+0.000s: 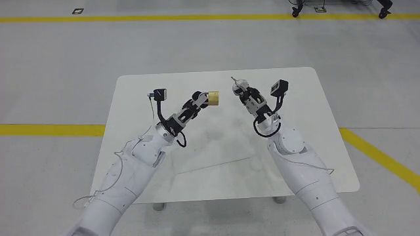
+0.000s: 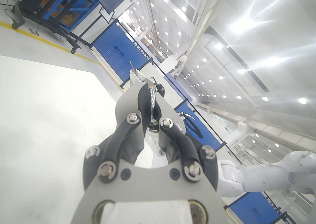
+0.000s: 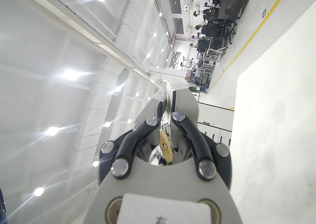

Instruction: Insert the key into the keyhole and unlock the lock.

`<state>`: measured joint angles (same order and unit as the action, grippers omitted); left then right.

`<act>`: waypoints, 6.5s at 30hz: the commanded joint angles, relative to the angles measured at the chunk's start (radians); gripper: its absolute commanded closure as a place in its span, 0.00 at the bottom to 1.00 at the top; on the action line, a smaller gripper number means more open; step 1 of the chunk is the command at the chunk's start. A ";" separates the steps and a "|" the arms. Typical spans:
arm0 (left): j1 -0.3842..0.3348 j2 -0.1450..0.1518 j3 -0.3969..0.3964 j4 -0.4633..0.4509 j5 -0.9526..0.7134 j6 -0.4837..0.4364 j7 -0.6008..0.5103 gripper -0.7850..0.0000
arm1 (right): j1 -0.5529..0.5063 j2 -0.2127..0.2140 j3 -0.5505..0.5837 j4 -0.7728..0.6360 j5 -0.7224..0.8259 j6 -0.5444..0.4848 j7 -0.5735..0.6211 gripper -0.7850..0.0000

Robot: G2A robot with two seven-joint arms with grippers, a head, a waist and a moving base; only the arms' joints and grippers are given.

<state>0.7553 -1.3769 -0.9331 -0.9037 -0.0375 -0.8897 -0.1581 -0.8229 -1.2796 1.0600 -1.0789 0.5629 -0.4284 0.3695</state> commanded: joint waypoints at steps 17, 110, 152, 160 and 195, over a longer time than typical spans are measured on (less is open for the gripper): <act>-0.100 -0.051 -0.007 0.118 -0.537 0.454 -0.428 1.00 | 0.011 -0.018 -0.013 0.052 -0.122 -0.358 0.242 1.00; -0.046 -0.076 -0.072 0.094 -0.045 0.038 -0.311 1.00 | 0.112 -0.093 0.030 0.252 -0.048 -0.240 0.298 1.00; -0.151 -0.098 -0.134 0.254 -0.647 0.619 -0.892 1.00 | 0.007 -0.065 0.168 0.082 0.043 -0.276 0.426 1.00; -0.151 -0.098 -0.134 0.254 -0.647 0.619 -0.892 1.00 | 0.007 -0.065 0.168 0.082 0.043 -0.276 0.426 1.00; -0.145 -0.095 -0.124 0.190 -0.644 0.900 -0.839 1.00 | -0.117 -0.013 0.284 -0.182 -0.662 -0.408 0.142 1.00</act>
<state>0.6180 -1.4743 -1.0590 -0.7046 -0.6923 -0.0612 -0.9957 -0.9404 -1.2957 1.3384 -1.2596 -0.0776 -0.8264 0.5039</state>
